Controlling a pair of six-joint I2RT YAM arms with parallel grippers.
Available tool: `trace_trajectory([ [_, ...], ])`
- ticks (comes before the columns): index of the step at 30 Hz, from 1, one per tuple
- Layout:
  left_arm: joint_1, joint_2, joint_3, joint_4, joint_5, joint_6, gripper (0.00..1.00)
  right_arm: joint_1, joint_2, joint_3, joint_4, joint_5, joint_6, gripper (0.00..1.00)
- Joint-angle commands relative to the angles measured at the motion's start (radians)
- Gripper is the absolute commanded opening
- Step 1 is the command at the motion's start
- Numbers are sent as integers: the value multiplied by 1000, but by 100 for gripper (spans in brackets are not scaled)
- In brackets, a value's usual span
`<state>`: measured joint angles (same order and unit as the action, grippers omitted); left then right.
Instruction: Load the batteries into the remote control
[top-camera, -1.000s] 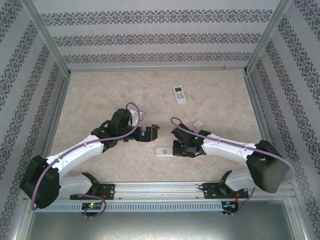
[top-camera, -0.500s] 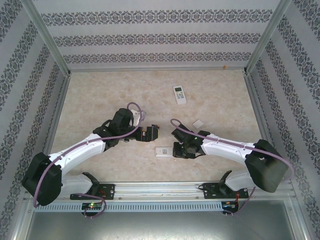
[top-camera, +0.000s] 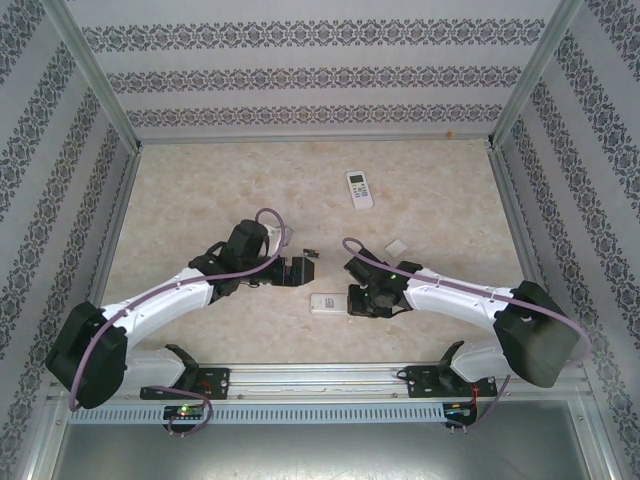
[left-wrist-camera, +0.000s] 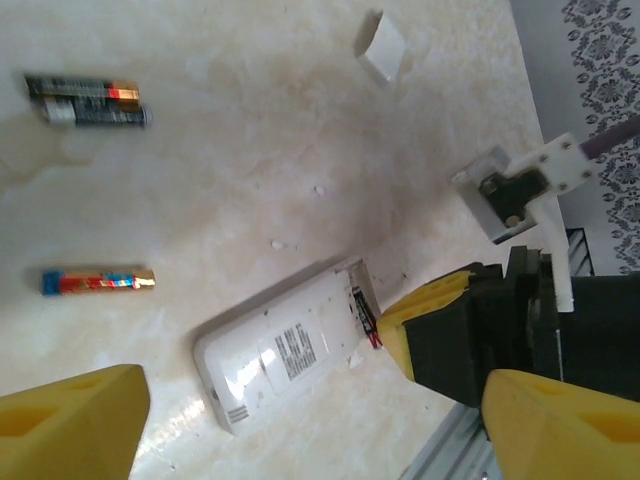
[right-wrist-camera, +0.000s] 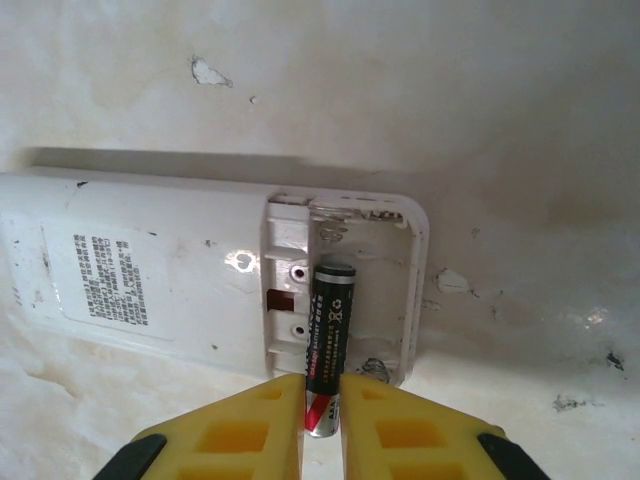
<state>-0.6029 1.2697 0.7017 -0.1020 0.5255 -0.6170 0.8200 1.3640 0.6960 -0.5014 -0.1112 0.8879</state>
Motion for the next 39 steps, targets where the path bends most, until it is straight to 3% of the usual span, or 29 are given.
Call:
trace_trajectory([
  [1, -30, 50, -16, 9, 56, -45, 80, -8, 3, -12, -12, 22, -3, 17],
  [8, -88, 190, 16, -42, 107, -79, 72, -9, 60, -3, -2, 16, -15, 18],
  [12, -107, 271, 43, -111, 68, -65, 68, -9, 75, 2, 3, 37, -24, 14],
  [23, -108, 387, 78, -122, -21, -42, 43, -1, 80, -32, 95, 150, -103, 11],
  [30, -107, 418, 80, -107, -43, -36, 37, 25, 61, -51, 148, 216, -121, 10],
  [39, -107, 408, 78, -89, -45, -32, 37, 69, -114, -107, 151, 260, -113, 12],
])
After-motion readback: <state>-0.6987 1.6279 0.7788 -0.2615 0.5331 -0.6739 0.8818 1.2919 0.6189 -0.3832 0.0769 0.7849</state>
